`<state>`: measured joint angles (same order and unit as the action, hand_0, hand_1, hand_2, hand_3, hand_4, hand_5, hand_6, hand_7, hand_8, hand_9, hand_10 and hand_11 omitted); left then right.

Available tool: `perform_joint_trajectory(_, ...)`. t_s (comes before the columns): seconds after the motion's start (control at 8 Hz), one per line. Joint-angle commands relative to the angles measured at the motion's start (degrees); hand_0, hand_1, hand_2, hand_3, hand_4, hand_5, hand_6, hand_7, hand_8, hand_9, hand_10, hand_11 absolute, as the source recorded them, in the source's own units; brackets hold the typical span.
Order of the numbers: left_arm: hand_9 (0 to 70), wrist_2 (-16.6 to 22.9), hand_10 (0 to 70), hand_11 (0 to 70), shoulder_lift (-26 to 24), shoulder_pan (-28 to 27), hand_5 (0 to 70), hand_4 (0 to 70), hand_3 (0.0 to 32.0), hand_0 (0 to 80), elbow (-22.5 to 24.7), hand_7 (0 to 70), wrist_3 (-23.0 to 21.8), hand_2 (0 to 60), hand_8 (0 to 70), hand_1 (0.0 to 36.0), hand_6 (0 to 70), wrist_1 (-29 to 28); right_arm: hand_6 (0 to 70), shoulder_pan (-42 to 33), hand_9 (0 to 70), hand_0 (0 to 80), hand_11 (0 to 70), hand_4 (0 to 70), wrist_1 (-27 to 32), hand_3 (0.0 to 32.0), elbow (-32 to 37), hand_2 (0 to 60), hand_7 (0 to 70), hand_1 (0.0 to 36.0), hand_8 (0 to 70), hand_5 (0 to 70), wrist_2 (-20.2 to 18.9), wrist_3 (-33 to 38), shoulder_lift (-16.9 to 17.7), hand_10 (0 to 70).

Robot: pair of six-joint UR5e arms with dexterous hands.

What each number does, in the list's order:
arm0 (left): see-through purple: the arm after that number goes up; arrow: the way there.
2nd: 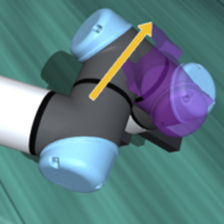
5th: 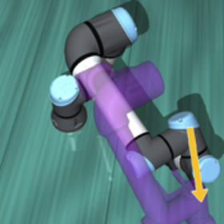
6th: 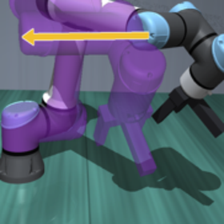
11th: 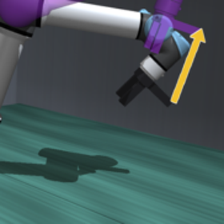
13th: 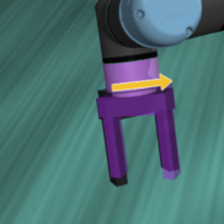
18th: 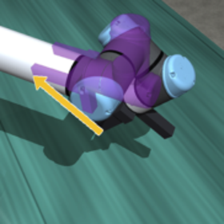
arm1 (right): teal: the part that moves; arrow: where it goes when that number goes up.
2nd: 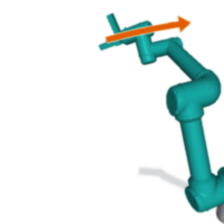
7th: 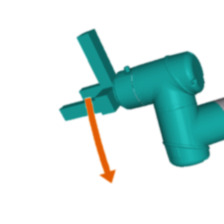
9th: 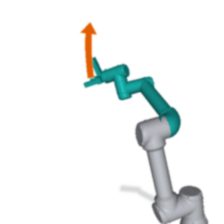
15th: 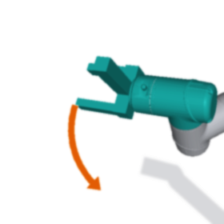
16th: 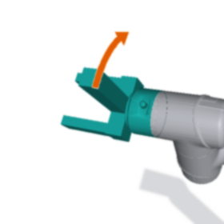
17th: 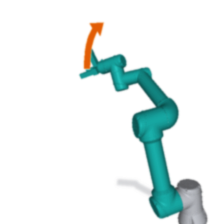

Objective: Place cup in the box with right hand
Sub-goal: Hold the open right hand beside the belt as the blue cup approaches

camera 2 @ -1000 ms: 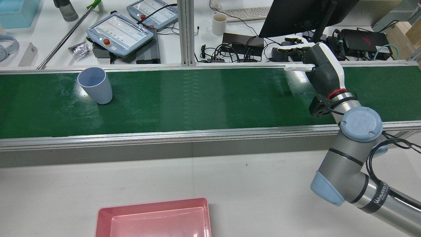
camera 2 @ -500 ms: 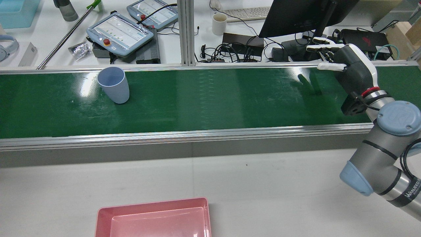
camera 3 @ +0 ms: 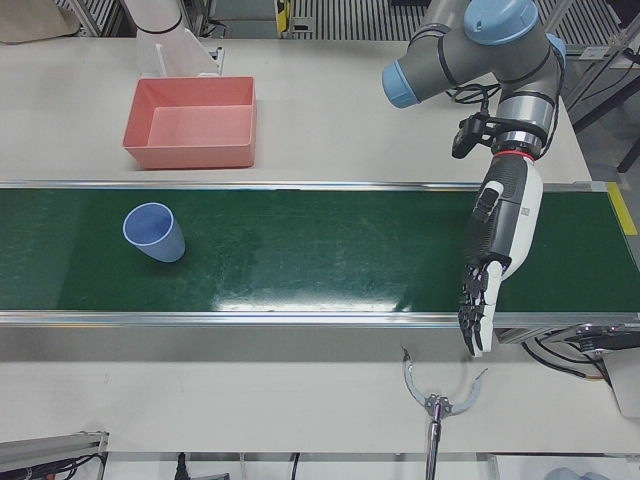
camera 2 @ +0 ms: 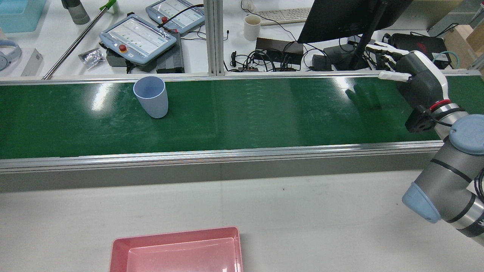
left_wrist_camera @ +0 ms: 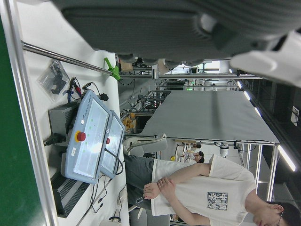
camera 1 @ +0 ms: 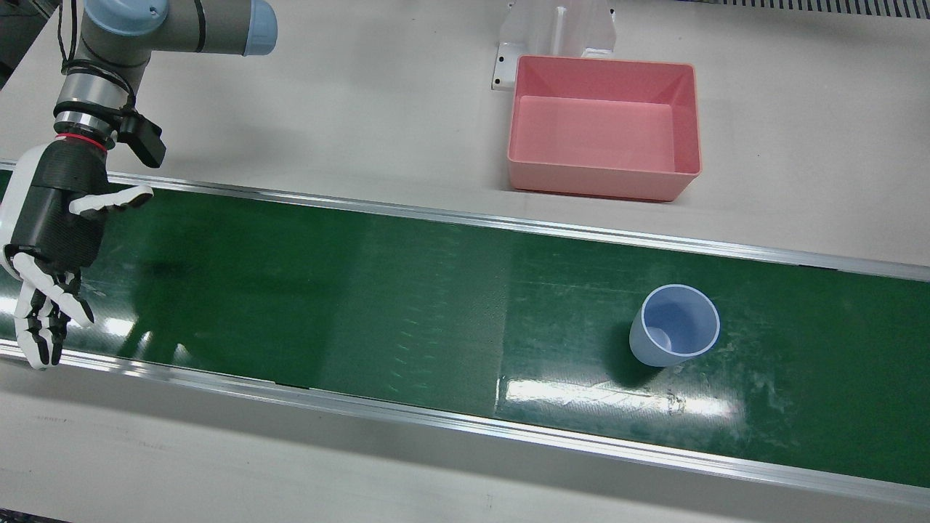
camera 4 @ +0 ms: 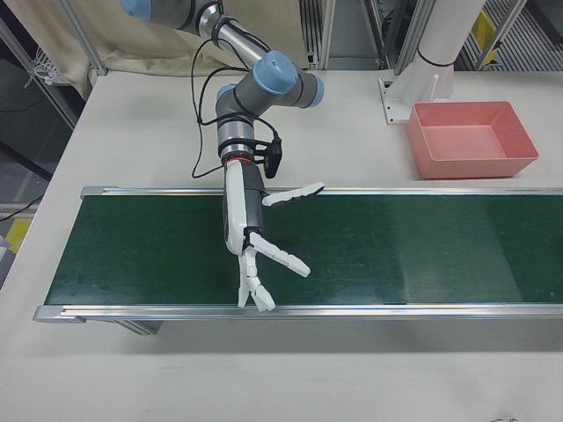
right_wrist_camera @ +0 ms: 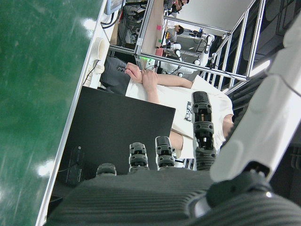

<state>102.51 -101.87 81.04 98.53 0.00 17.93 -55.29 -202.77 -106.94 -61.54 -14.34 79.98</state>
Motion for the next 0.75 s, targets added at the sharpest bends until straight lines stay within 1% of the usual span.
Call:
perform_joint_trajectory(0.0, 0.0, -0.03, 0.0, 0.0, 0.0, 0.0, 0.0, 0.0, 0.0, 0.0, 0.0, 0.0, 0.0, 0.0, 0.0, 0.0, 0.0, 0.0, 3.3, 0.7, 10.4, 47.4, 3.6, 23.4, 0.18, 9.8, -0.11, 0.0, 19.9, 5.0, 7.8, 3.9, -0.07, -1.22, 0.44, 1.9)
perform_joint_trajectory(0.12, 0.0, 0.05, 0.0, 0.0, 0.0, 0.0, 0.0, 0.0, 0.0, 0.0, 0.0, 0.0, 0.0, 0.0, 0.0, 0.0, 0.0, 0.0, 3.2, 1.84, 10.3, 47.4, 3.4, 22.0, 0.18, 10.6, 0.07, 0.0, 19.3, 5.0, 7.9, 4.1, -0.07, -1.74, 0.44, 1.8)
perform_joint_trajectory(0.38, 0.0, 0.06, 0.0, 0.0, 0.0, 0.0, 0.0, 0.0, 0.0, 0.0, 0.0, 0.0, 0.0, 0.0, 0.0, 0.0, 0.0, 0.0, 3.2, 3.87, 10.2, 47.2, 3.4, 21.5, 0.18, 10.4, -0.02, 0.0, 18.9, 4.8, 7.9, 4.0, 0.02, -3.85, 0.09, 1.8)
perform_joint_trajectory(0.62, 0.0, 0.06, 0.0, 0.0, 0.0, 0.0, 0.0, 0.0, 0.0, 0.0, 0.0, 0.0, 0.0, 0.0, 0.0, 0.0, 0.0, 0.0, 3.2, 3.87, 10.3, 47.2, 3.4, 21.8, 0.18, 10.6, -0.11, 0.0, 19.4, 5.0, 7.9, 4.0, -0.07, -4.03, 0.09, 1.7)
